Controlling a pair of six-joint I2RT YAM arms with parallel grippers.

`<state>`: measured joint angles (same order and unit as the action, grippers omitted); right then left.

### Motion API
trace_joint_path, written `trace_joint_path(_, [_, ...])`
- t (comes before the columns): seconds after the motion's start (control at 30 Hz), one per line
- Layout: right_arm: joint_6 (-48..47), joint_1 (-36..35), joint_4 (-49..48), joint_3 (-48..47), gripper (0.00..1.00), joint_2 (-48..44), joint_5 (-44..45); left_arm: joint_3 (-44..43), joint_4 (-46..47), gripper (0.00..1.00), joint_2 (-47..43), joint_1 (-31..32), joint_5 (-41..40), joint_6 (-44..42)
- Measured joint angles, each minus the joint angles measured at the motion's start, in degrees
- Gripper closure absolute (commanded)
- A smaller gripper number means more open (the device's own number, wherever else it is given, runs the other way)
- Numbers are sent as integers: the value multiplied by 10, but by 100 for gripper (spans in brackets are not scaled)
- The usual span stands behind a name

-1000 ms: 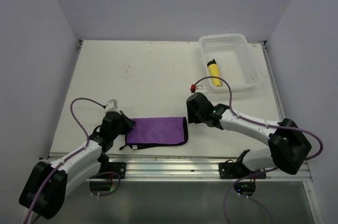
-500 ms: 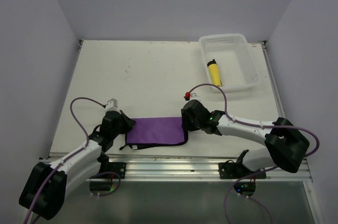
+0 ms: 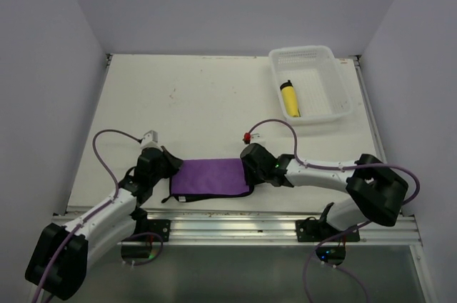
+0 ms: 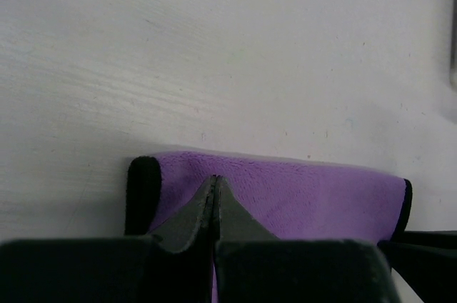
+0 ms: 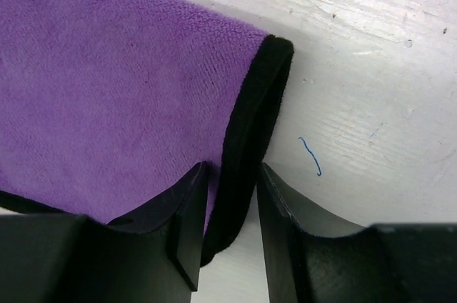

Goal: Roll the towels
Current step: Fold the towel

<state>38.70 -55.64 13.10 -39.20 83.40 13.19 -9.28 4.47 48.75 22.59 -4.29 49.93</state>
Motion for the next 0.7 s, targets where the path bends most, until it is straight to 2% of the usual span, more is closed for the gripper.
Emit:
trace_joint_path(0.3, [3,-7,8,-1,77,2,27,-21,-21,100,-16,0,-6,-2])
trace_joint_path(0.4, [3,-9,17,-1,89,-2,34,-28,-26,100,-19,0,-6,-5])
trace_joint_path(0.53, [-2,-8,44,-1,99,-21,44,-39,-34,100,-20,0,-7,-12])
trace_joint_path(0.7, [-23,12,78,-1,100,-64,53,-51,-42,100,-22,0,-7,-18])
